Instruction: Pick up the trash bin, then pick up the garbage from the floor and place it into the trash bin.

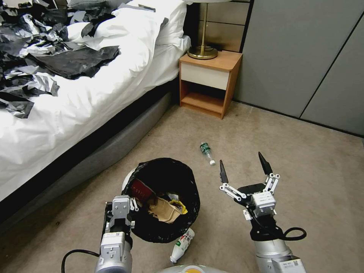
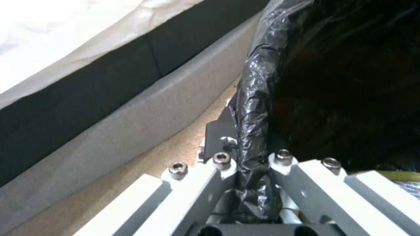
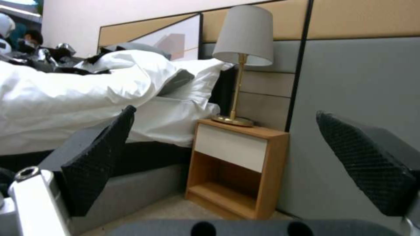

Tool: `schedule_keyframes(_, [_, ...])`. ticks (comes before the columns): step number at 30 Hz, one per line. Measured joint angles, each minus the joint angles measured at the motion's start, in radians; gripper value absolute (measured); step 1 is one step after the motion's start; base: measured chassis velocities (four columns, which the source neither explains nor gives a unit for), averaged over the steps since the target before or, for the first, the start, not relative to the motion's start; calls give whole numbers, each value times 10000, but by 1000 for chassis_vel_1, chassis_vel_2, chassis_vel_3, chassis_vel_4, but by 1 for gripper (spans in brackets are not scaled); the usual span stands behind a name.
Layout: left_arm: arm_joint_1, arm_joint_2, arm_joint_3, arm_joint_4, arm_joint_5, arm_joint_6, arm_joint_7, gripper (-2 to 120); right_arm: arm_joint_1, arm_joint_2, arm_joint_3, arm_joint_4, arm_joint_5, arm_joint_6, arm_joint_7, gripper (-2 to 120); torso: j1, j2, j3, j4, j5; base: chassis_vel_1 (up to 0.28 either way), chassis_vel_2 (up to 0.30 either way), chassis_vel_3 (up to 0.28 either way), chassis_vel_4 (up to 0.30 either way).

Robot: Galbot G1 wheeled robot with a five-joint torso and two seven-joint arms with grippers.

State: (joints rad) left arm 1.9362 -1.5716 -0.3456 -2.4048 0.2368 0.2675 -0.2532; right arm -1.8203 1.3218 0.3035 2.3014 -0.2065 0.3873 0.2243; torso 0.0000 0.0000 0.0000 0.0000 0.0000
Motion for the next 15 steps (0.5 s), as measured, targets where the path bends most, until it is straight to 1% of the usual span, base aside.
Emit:
schedule_keyframes(5, [-1, -24, 10, 0, 0, 0, 2, 0, 101, -7, -195, 68, 154, -102, -5, 100, -1, 0, 0, -1, -1, 0, 0, 0, 0])
schedule_keyframes(10, [16, -42, 9, -32, 9, 0, 3, 0, 304, 28, -267, 100, 622, -102, -14, 100, 0, 0, 0, 0, 0, 0, 0, 0, 0])
schedule_keyframes(15, [4, -75, 28, -31, 44, 6, 8, 0, 318, 18, -413, 381, 842, -161, 40, 100, 0, 0, 1, 0, 0, 62, 47, 51, 53])
